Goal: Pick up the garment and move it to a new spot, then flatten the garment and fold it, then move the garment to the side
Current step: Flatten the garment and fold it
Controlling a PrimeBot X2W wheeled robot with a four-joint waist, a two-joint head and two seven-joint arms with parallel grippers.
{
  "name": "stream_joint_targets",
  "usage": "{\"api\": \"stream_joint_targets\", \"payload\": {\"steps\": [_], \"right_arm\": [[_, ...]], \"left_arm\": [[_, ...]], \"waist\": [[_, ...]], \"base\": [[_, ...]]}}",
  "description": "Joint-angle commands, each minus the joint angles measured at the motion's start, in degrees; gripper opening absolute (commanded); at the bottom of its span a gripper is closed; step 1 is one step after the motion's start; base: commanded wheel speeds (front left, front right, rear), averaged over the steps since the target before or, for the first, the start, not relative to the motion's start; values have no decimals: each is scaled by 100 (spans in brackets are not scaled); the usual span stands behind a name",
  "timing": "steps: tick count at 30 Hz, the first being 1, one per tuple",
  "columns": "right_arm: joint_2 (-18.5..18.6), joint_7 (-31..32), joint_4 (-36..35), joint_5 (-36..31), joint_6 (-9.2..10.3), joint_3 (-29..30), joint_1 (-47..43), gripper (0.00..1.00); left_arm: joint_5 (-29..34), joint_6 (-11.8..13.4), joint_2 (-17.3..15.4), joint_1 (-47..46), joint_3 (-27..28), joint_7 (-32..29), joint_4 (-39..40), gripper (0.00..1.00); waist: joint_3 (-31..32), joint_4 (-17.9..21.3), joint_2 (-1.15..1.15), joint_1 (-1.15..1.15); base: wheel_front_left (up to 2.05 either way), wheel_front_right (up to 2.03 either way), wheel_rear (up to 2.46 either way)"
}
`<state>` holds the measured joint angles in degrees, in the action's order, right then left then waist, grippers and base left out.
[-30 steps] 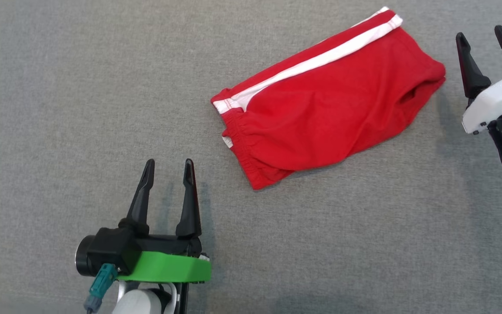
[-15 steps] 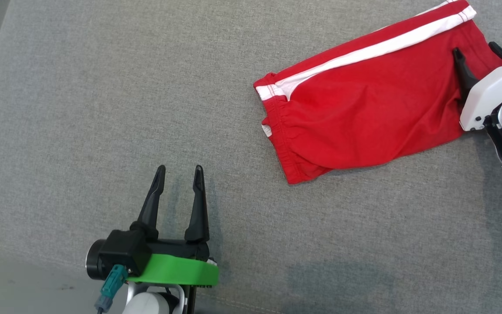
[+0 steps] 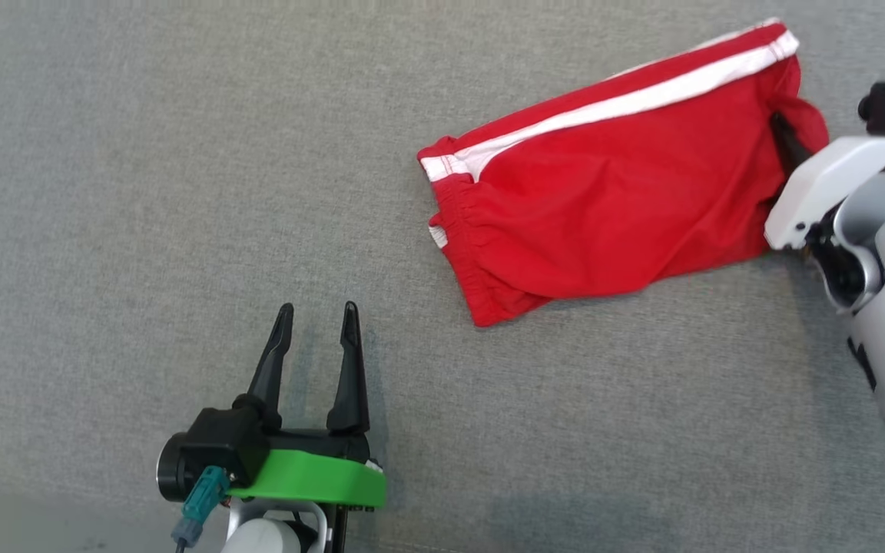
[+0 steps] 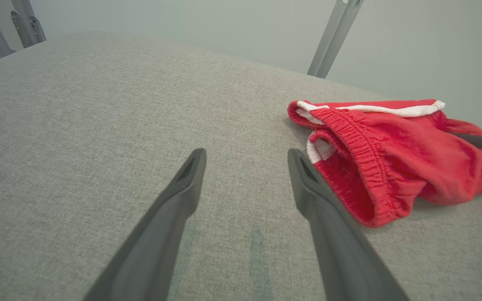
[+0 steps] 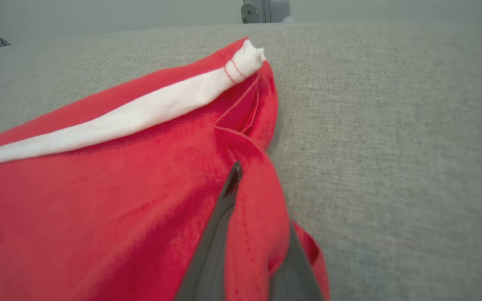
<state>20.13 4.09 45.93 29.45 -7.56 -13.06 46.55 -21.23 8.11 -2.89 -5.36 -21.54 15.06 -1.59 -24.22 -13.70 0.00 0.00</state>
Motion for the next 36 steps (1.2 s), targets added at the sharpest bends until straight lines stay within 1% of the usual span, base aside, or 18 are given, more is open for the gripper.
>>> {"api": "stream_joint_targets", "payload": {"steps": [1, 6, 8, 11, 15, 20, 26, 27, 28, 29, 30, 36], "right_arm": [[1, 12, 64, 56, 15, 0, -262, 0], [10, -108, -542, 677, 14, 133, -930, 0], [26, -51, -856, 890, 13, 187, -1258, 0], [-47, 63, -1296, 1179, 13, 251, -1763, 0], [-106, 185, -1649, 1408, 12, 429, -2370, 0], [-216, 184, -1586, 1370, 10, 604, -2767, 0], [-236, -7, -1252, 1200, 10, 763, -2871, 0], [-226, -62, -1179, 1155, 10, 789, -2864, 29], [-237, -110, -1110, 1122, 10, 802, -2851, 50], [-260, -151, -1053, 1100, 10, 809, -2839, 93], [-290, -184, -985, 1101, 10, 835, -2830, 100], [-389, -311, -578, 1074, 10, 943, -2766, 100]], "left_arm": [[-30, 31, -4, 30, 30, 12, 6, 100], [-120, 8, -7, 223, 30, 12, -118, 100], [-71, -32, -7, 285, 64, 7, -203, 100], [-1, -85, -16, 386, 137, 6, -345, 100], [49, -141, -47, 505, 236, 7, -452, 100], [97, -249, -78, 554, 216, 6, -606, 100], [71, -315, -63, 522, 227, 6, -738, 100], [65, -319, -57, 518, 221, 6, -750, 100], [60, -326, -53, 518, 220, 6, -763, 100], [53, -331, -51, 522, 219, 6, -770, 100], [48, -335, -47, 531, 221, 6, -778, 100], [32, -342, -30, 585, 230, 6, -780, 100]], "waist": [[205, 197, 0, 0], [637, 608, 0, 0], [795, 816, 0, 0], [1014, 1129, 0, 0], [1219, 1459, 0, 0], [1393, 1681, 0, 0], [1496, 1678, 0, 0], [1504, 1660, 0, 0], [1510, 1642, 0, 0], [1515, 1621, 0, 0], [1521, 1599, 0, 0], [1515, 1485, 0, 0]], "base": [[0, 0, 0], [0, 0, 0], [0, 0, 0], [0, 0, 0], [0, 0, 0], [0, 0, 0], [0, 0, 0], [0, 0, 0], [0, 0, 0], [0, 0, 0], [0, 0, 0], [0, 0, 0]]}}
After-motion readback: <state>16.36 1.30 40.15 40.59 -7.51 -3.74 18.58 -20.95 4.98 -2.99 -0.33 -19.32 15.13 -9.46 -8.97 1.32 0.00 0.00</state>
